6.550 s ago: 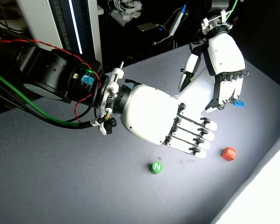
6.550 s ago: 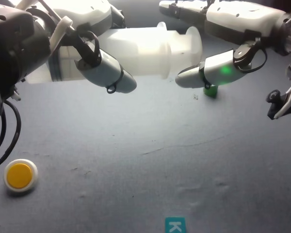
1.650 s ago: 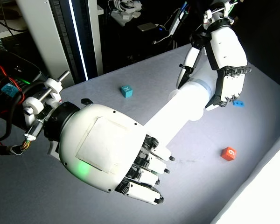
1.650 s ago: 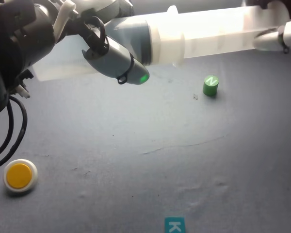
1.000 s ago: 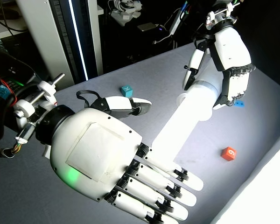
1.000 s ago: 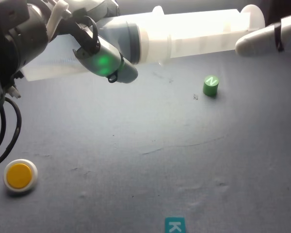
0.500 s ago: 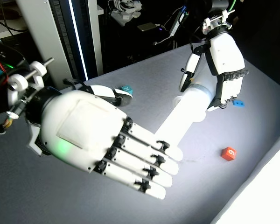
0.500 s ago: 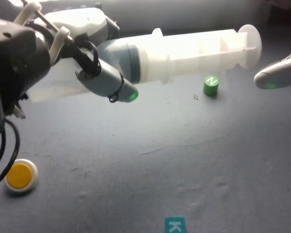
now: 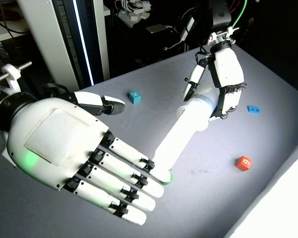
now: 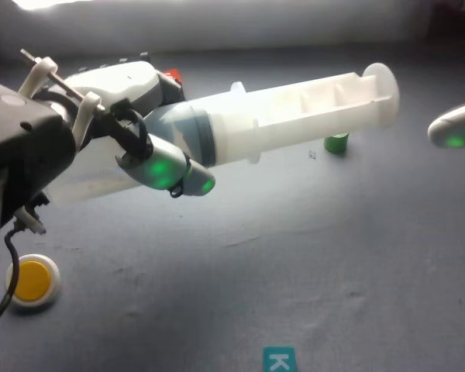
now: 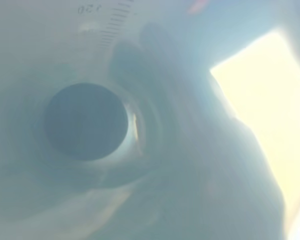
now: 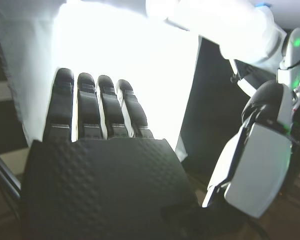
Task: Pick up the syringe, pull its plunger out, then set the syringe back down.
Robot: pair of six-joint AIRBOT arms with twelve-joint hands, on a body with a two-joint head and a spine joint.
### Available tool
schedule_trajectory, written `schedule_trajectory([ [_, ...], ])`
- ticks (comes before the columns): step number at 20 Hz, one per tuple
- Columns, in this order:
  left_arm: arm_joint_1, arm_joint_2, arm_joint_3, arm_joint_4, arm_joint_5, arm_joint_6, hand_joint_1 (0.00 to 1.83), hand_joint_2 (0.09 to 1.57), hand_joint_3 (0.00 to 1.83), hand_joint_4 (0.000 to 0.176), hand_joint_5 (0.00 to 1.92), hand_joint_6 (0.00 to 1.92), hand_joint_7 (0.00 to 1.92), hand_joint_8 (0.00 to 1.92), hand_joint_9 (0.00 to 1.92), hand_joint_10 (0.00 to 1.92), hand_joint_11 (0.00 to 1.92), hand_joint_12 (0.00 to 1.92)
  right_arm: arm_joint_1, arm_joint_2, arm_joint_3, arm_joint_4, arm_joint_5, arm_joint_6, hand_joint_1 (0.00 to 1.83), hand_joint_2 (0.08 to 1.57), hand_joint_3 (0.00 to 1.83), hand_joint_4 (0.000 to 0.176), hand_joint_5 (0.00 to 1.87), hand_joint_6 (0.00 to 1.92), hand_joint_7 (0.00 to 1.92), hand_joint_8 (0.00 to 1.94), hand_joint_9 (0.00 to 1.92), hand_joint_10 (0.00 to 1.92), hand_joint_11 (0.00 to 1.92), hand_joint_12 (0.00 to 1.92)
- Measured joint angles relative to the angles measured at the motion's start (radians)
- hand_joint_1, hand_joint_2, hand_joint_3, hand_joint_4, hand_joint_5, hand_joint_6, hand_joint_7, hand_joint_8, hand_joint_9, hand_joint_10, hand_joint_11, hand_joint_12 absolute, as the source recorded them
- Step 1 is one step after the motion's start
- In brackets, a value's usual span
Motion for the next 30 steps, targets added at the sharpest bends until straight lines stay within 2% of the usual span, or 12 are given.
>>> schedule_trajectory([
  [7,0.093,-0.044,0.018,0.087,0.013,-0.140,1.20,1.20,0.00,0.000,0.75,1.20,0.90,1.28,0.77,1.10,0.54,1.42,0.000,0.002,-0.008,-0.001,0.000,-0.002,0.43,0.65,0.00,0.000,0.00,0.00,0.00,0.00,0.00,0.00,0.01,0.14],
  [11,0.126,-0.074,0.035,0.121,0.019,-0.186,1.20,1.18,0.00,0.000,0.77,1.20,0.94,1.19,0.81,1.00,0.56,1.39,0.000,0.003,-0.008,-0.001,0.001,-0.003,0.40,0.67,0.01,0.000,0.00,0.00,0.00,0.00,0.00,0.00,0.00,0.01],
  [12,0.133,-0.085,0.045,0.127,0.019,-0.194,1.33,1.18,0.00,0.000,0.77,1.16,0.93,1.09,0.79,1.36,0.56,1.40,0.000,0.004,-0.008,-0.001,0.000,-0.003,0.43,0.65,0.00,0.000,0.00,0.00,0.00,0.00,0.00,0.00,0.05,0.03],
  [13,0.141,-0.090,0.047,0.130,0.018,-0.198,1.33,1.18,0.00,0.000,0.77,1.16,0.93,1.09,0.79,1.36,0.56,1.40,0.000,0.003,-0.008,-0.001,0.001,-0.003,0.43,0.65,0.00,0.000,0.00,0.00,0.00,0.00,0.00,0.00,0.05,0.03],
  [15,0.158,-0.105,0.055,0.146,0.020,-0.213,1.20,1.19,0.00,0.000,0.77,1.21,0.93,1.17,0.80,1.05,0.55,1.43,0.000,0.003,-0.008,-0.001,0.000,-0.003,0.46,0.66,0.00,0.000,0.00,0.00,0.00,0.00,0.00,0.00,0.03,0.02],
  [23,0.209,-0.124,0.075,0.195,0.026,-0.280,1.21,1.18,0.00,0.000,0.76,1.21,0.95,1.16,0.82,0.91,0.51,1.43,0.000,0.004,-0.008,-0.001,0.008,-0.003,0.38,0.67,0.00,0.000,0.00,0.00,0.00,0.00,0.00,0.00,0.05,0.02],
  [24,0.209,-0.124,0.077,0.198,0.026,-0.280,1.07,1.15,0.00,0.000,0.60,0.61,0.73,0.76,0.62,0.95,0.30,1.53,0.000,0.004,-0.008,-0.001,0.008,-0.003,0.42,0.69,0.01,0.000,0.00,0.00,0.00,0.00,0.00,0.00,0.04,0.02],
  [25,0.209,-0.124,0.077,0.200,0.026,-0.280,0.94,1.16,0.00,0.000,0.51,0.27,0.64,0.40,0.51,0.78,0.16,1.47,0.000,0.004,-0.008,-0.001,0.008,-0.003,0.41,0.68,0.01,0.000,0.00,0.00,0.00,0.00,0.00,0.00,0.04,0.03],
  [26,0.209,-0.124,0.077,0.198,0.026,-0.280,0.67,1.10,0.00,0.000,0.29,0.02,0.45,0.04,0.41,0.22,0.06,1.10,-0.002,0.004,-0.008,-0.002,0.010,-0.003,0.42,0.66,0.00,0.000,0.00,0.00,0.00,0.00,0.00,0.00,0.07,0.04],
  [27,0.209,-0.124,0.077,0.204,0.026,-0.278,0.49,0.77,0.00,0.000,0.03,0.00,0.11,0.00,0.17,0.00,0.01,0.65,-0.006,0.004,-0.008,-0.002,0.014,-0.003,0.38,0.70,0.01,0.000,0.00,0.00,0.00,0.00,0.00,0.00,0.04,0.04],
  [28,0.208,-0.124,0.079,0.203,0.022,-0.283,0.41,0.69,0.00,0.000,0.01,0.00,0.02,0.00,0.04,0.01,0.00,0.41,-0.006,0.003,-0.008,-0.002,0.013,-0.003,0.42,0.70,0.01,0.000,0.00,0.00,0.00,0.00,0.00,0.00,0.03,0.04],
  [30,0.208,-0.124,0.079,0.201,0.022,-0.283,0.40,0.68,0.00,0.000,0.00,0.00,0.00,0.00,0.01,0.01,0.00,0.32,-0.006,0.004,-0.008,-0.004,0.016,-0.003,0.40,0.70,0.01,0.000,0.00,0.00,0.00,0.00,0.00,0.00,0.02,0.05],
])
